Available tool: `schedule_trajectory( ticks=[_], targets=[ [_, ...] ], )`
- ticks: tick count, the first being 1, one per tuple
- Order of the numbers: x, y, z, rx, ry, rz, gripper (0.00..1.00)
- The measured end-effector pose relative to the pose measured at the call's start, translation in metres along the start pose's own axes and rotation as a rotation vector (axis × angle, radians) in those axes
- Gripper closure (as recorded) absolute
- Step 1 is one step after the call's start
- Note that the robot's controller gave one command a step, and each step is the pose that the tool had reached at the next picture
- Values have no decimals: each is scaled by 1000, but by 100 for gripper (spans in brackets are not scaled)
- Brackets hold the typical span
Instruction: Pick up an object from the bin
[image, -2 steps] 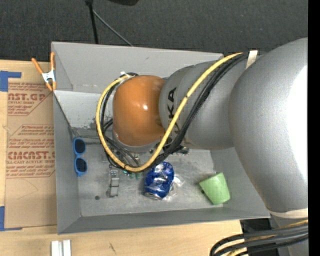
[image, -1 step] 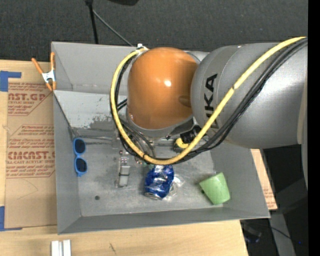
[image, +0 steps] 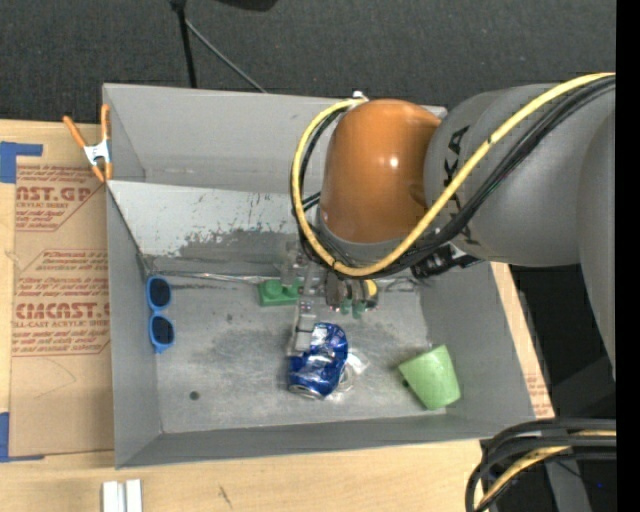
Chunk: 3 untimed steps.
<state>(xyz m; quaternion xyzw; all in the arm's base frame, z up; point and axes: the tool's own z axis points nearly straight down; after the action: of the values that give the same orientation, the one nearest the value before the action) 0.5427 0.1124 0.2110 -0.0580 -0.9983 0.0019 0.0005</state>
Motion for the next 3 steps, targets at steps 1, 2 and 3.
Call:
schedule_trajectory(
  ticks=[1, 2, 3],
  targets=[
    [40, -75, 48, 0, 7, -101, 0],
    [4, -62, 135, -7, 8, 8, 0],
    [5, -64, 142, -5, 0, 10, 100]
  ],
)
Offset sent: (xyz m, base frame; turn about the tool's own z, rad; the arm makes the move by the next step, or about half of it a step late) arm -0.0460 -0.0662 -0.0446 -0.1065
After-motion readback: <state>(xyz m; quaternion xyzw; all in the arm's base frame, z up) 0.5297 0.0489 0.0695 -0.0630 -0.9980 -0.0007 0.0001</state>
